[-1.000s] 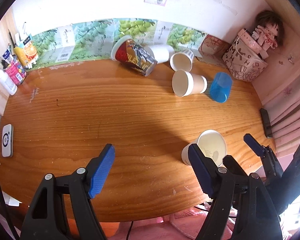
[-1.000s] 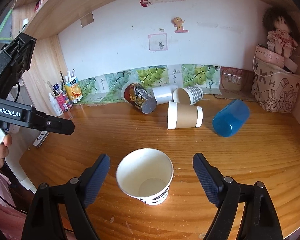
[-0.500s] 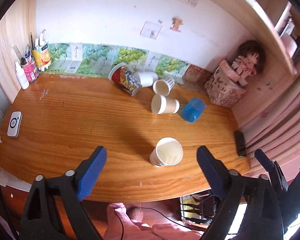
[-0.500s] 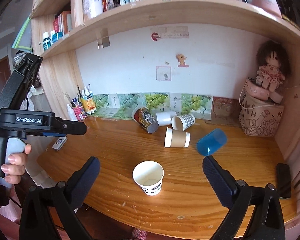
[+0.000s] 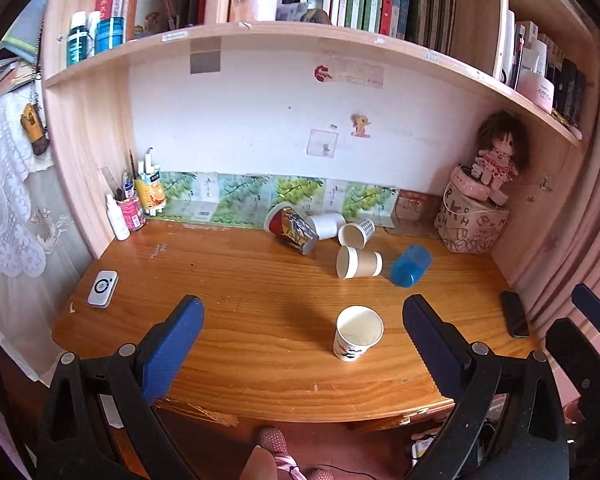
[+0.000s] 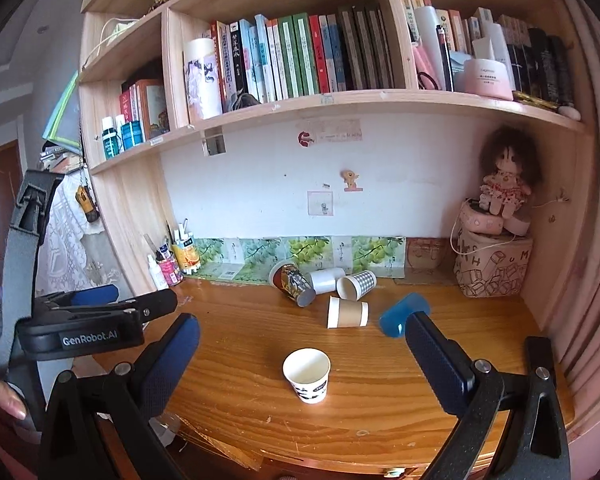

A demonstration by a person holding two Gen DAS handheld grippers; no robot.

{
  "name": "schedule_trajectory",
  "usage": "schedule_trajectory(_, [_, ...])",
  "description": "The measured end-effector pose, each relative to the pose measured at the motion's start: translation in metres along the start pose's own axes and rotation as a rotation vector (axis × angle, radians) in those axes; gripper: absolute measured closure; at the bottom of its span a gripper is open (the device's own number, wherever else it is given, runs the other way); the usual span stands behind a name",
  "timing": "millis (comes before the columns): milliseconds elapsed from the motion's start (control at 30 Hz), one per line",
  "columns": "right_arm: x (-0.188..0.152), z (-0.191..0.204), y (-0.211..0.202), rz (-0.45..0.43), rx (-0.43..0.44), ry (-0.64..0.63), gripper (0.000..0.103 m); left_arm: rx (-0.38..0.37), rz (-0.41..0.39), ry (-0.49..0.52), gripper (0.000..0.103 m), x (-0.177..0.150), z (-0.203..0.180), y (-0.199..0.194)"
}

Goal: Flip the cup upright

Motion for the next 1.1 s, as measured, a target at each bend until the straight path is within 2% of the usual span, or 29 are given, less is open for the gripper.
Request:
schedule_trajectory(133, [0.004, -0.007, -0.019, -0.047, -0.019, 0.035, 0.000, -0.009, -0.070, -0.070, 0.002, -0.007, -0.005, -0.024])
schedule_trajectory(267, [0.009, -0.014, -0.035, -0.093, -0.034, 0.068, 0.000, -0.039, -0.149, -0.080, 0.001, -0.005, -0.017, -0.044])
schedule_trajectory(400, [0.013, -0.023, -0.042, -0.131, -0.063, 0.082, 0.000, -0.039, -0.229, -0.022, 0.001, 0.003, -0.034, -0.062])
schedule_trajectory(533, [0.015, -0.027, -0.050, -0.162, -0.055, 0.106, 0.000, -0.037, -0.288, 0.045, 0.001, 0.012, -0.049, -0.075])
schedule_trajectory(733, [0.016, -0.035, -0.059, -0.202, -0.080, 0.126, 0.000, -0.034, -0.308, 0.084, 0.000, 0.016, -0.058, -0.076])
schedule_trajectory(1100, [0.018, -0.041, -0.058, -0.213, -0.089, 0.128, 0.000, 0.019, -0.325, 0.091, 0.000, 0.019, -0.059, -0.075])
Point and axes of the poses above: each gripper's, at about its wrist camera, not at the fingertips, and y roughly the way its jaws point, z to its left, x to its top, the point moved 8 cm from there along y, roughly the way its jaws point, and after that the axes turned 14 degrees about -x, right-handed, at the moved point
